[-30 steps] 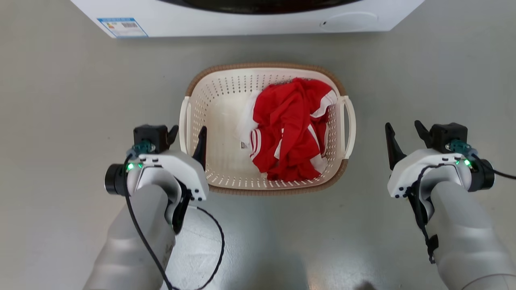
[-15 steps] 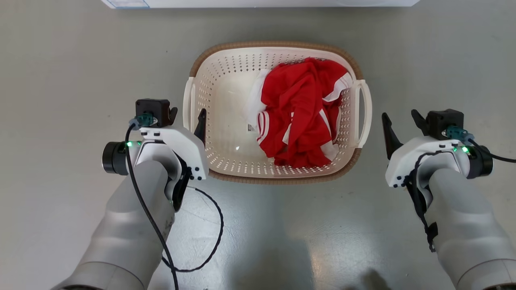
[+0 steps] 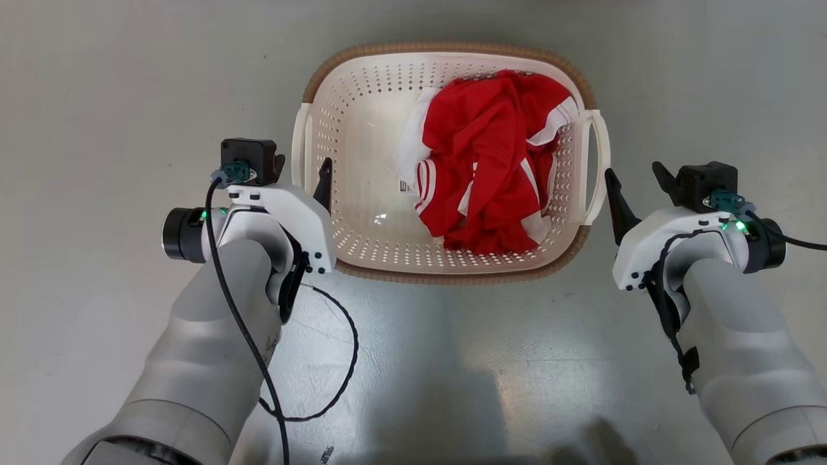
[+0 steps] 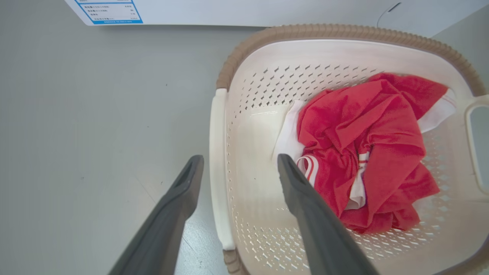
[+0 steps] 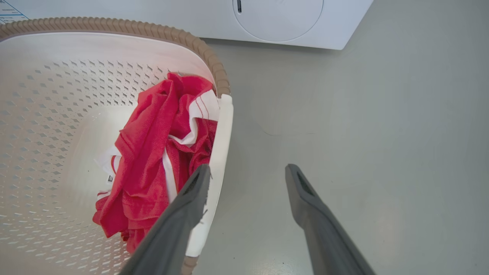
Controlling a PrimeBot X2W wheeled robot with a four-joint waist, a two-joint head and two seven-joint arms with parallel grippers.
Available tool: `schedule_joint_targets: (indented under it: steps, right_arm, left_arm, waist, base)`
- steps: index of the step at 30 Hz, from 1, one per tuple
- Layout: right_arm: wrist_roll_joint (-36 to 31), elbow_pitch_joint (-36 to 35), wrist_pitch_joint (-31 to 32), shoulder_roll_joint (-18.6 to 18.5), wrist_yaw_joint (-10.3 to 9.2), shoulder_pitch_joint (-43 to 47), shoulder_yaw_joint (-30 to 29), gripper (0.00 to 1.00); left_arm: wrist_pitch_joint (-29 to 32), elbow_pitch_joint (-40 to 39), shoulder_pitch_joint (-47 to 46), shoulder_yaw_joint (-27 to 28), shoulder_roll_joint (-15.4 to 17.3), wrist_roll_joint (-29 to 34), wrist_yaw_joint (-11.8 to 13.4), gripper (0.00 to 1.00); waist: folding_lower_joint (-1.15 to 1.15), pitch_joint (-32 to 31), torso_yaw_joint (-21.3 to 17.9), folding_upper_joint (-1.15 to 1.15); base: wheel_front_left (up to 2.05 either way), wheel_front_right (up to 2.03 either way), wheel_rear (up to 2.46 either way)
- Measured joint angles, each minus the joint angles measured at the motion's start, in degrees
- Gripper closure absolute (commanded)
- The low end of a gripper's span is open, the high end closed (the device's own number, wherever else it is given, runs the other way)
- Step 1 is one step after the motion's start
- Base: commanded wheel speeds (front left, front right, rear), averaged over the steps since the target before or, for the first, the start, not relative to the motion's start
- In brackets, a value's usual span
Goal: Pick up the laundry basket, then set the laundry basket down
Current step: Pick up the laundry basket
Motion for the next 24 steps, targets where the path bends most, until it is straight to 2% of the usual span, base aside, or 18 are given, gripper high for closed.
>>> schedule_joint_targets:
  steps: [24]
  right_arm:
    - [2.3, 0.9, -0.3, -0.6, 0.18, -3.8, 4.3, 0.0]
  left_arm:
    - [1.7, 1.4, -5.5, -8.6, 0.0, -5.2, 2.4, 0.0]
  waist:
    - [0.0, 5.2, 0.6, 0.0]
  base:
    - [0.0, 0.0, 0.0]
